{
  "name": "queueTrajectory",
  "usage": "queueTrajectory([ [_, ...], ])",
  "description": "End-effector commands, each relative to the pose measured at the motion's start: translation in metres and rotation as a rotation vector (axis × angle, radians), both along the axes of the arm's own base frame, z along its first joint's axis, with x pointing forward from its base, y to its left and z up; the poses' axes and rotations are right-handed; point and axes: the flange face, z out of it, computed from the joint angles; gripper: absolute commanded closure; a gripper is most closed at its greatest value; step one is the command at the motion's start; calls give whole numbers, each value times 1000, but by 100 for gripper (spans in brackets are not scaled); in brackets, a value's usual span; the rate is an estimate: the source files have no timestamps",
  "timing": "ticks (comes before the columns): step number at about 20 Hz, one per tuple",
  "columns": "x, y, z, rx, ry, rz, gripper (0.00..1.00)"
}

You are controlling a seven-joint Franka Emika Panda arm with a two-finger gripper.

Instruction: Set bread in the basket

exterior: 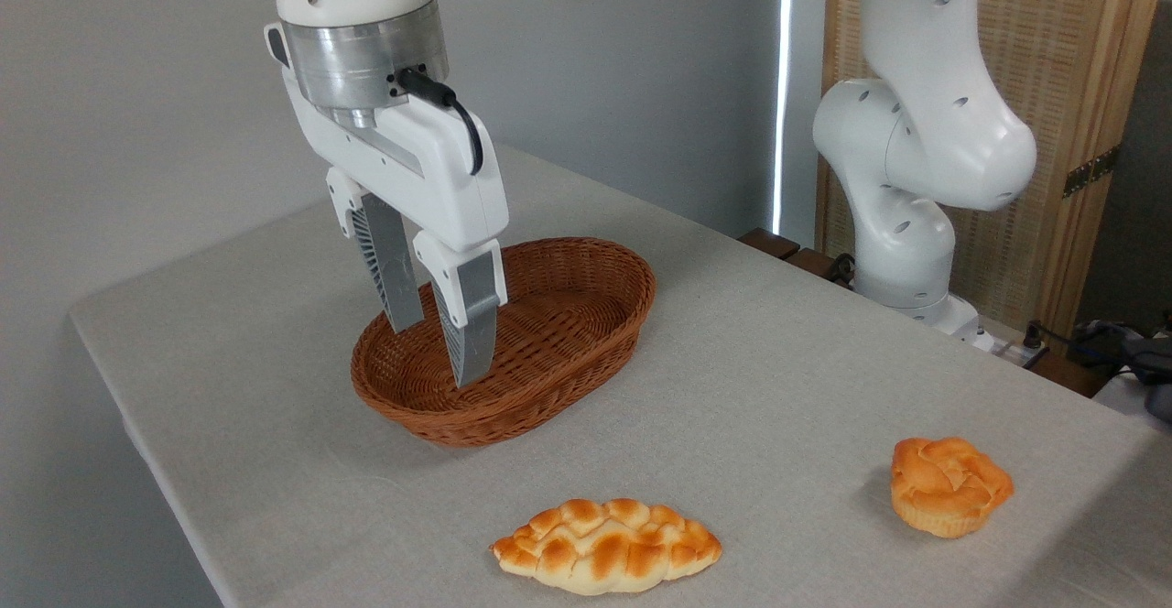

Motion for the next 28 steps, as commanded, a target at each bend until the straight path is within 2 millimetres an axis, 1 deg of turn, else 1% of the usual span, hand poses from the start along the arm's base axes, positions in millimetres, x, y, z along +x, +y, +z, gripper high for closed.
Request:
queueTrajectory([
  [1,0,1,8,-2,-12,-12,0],
  [10,0,3,9,-2,-14,-11,0],
  [12,-1,11,9,-1,-14,3,0],
  [21,-1,11,10,-1,-15,1,0],
  [28,-1,7,10,-2,-13,1,0],
])
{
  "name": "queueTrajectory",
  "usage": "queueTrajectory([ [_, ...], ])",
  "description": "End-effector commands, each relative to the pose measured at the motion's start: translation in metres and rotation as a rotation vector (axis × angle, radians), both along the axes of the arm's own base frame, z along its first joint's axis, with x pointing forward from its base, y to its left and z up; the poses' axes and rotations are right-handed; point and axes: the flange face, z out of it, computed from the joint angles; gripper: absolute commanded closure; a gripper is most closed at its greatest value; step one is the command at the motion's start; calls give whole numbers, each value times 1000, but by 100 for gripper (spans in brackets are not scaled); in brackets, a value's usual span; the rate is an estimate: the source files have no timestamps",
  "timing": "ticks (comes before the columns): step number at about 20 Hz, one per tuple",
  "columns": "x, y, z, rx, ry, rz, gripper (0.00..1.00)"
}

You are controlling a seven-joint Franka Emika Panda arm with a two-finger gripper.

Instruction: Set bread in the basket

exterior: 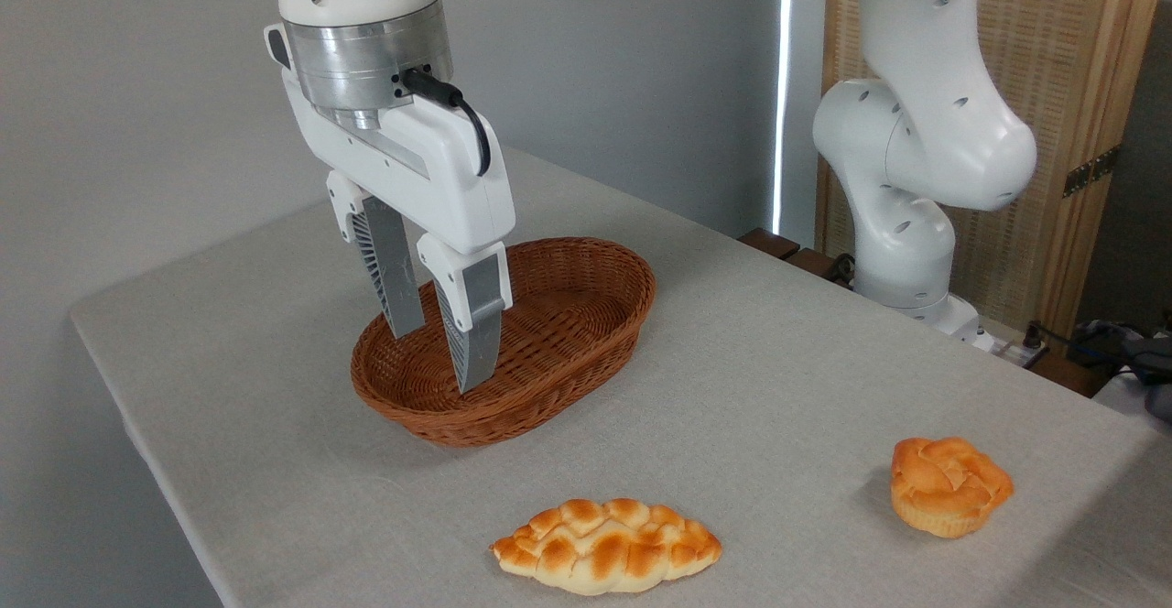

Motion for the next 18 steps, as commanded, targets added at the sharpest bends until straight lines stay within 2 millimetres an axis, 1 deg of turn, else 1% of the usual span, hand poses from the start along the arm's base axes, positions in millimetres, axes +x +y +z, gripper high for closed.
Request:
queueTrajectory([
  [1,-2,-2,6,-5,-1,-14,0],
  [9,-4,-6,2,-7,23,-28,0],
  [11,-5,-6,-2,-6,31,-30,0],
  [13,-14,-2,-4,2,32,-41,0],
  [16,-32,6,-6,3,21,-125,0],
  [18,-43,24,-15,5,0,-161,0],
])
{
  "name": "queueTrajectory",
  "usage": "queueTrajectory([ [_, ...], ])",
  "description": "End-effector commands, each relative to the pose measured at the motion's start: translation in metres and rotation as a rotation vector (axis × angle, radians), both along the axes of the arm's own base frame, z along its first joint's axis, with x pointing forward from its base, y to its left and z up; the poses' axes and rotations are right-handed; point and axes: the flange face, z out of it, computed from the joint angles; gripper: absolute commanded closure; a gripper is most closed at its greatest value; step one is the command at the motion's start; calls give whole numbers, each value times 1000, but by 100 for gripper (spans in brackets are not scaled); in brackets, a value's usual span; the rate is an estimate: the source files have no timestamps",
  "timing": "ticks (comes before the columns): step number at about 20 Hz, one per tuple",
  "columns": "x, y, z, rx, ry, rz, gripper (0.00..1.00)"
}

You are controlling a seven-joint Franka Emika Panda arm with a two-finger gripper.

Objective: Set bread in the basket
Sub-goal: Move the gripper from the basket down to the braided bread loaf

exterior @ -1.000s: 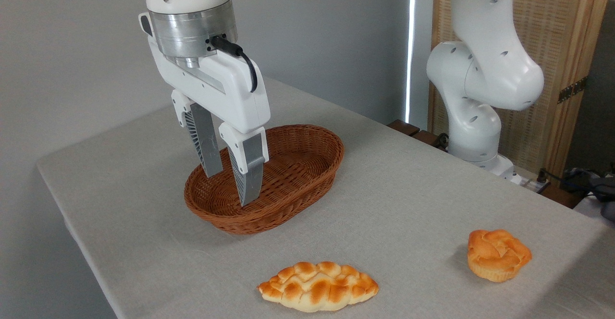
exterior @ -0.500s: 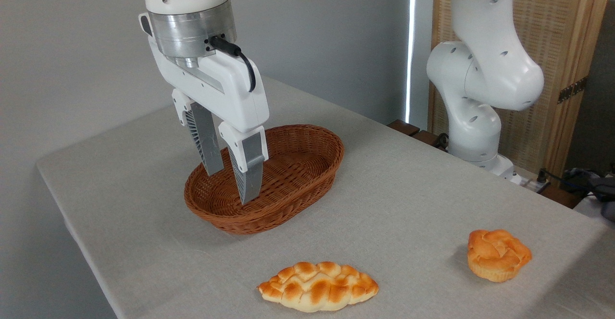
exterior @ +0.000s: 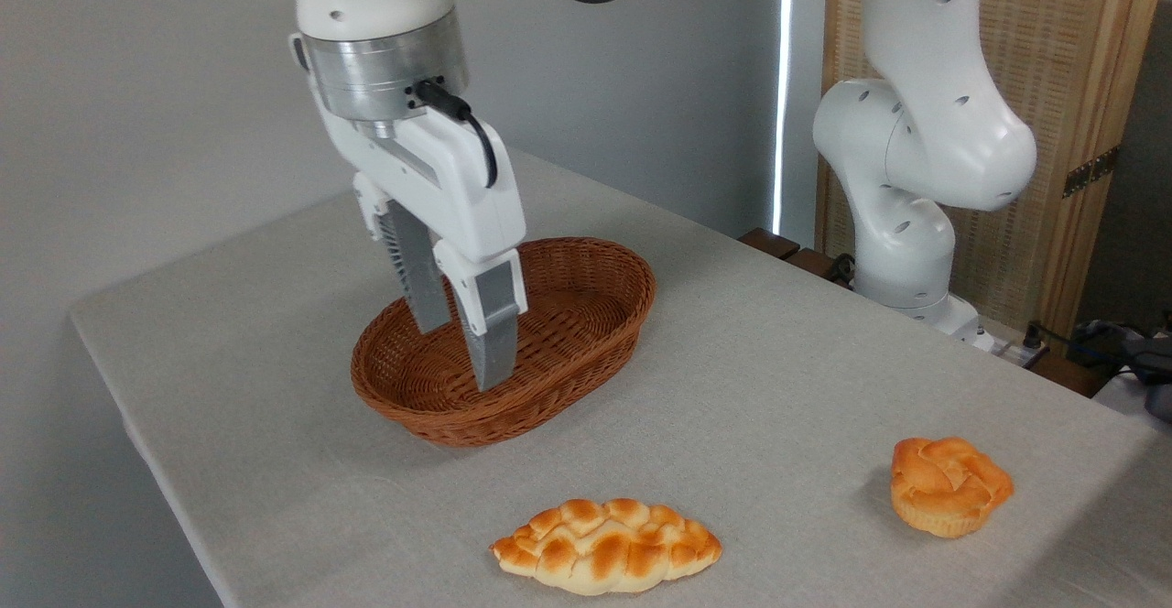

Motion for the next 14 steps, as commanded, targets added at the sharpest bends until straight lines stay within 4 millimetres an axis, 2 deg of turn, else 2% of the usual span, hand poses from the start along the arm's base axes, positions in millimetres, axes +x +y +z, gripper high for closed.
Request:
queueTrajectory([
  [1,-32,28,-12,7,-45,-94,0],
  [2,-35,31,-20,15,-54,-135,0],
  [4,-37,52,-39,52,-61,-199,0],
  [8,-39,74,-73,66,-59,-354,0],
  [12,-43,74,-114,72,-63,-443,0],
  [14,-46,75,-124,76,-54,-515,0],
])
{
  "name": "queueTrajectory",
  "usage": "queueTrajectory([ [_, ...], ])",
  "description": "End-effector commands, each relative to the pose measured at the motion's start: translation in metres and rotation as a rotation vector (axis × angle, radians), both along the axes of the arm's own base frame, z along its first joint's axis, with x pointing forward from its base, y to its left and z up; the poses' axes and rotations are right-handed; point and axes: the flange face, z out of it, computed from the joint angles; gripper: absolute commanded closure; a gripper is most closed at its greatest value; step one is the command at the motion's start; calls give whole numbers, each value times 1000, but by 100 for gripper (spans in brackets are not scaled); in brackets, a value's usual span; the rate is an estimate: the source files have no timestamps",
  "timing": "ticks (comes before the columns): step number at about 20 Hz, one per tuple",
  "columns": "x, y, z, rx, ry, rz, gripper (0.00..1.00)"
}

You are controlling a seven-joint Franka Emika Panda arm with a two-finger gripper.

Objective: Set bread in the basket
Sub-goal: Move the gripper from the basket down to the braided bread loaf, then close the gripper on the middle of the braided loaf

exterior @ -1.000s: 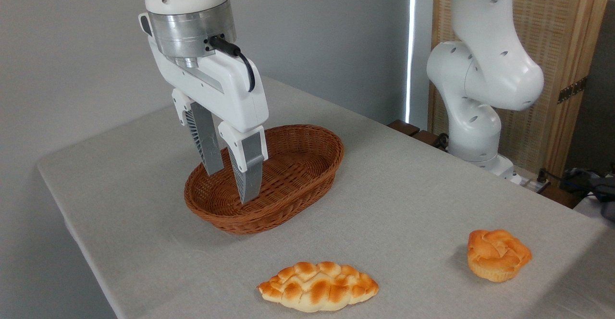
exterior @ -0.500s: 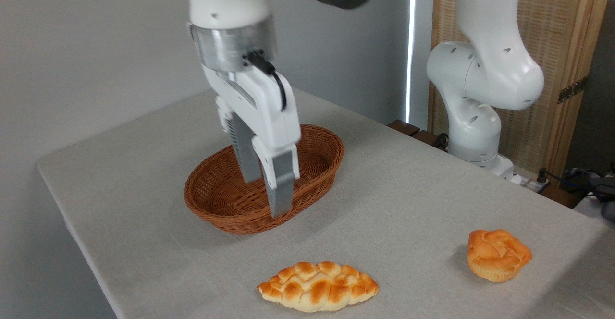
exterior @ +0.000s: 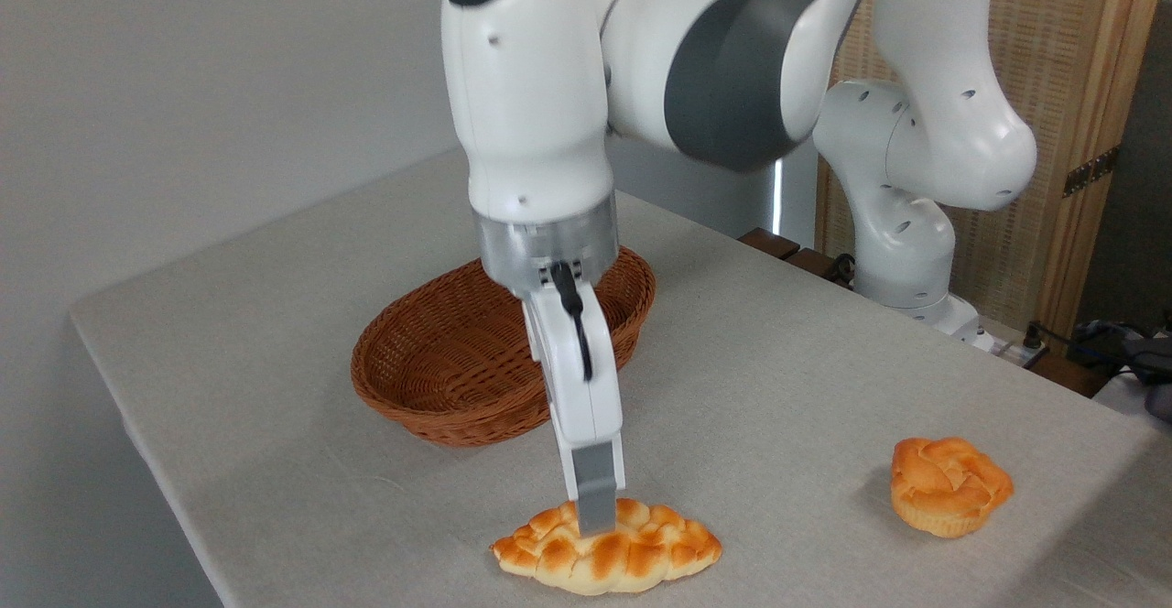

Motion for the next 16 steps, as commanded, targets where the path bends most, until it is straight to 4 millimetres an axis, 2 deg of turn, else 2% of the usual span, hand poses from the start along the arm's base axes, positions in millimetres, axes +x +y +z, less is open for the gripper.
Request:
queueTrajectory([
  [1,-11,0,-21,19,11,-119,0],
  [6,-13,1,-52,26,6,-134,0],
  [12,-9,1,-68,51,25,-151,0],
  [13,-9,1,-69,51,24,-151,6],
  [14,-9,1,-69,52,22,-151,21],
  [16,-9,1,-69,50,22,-150,61],
])
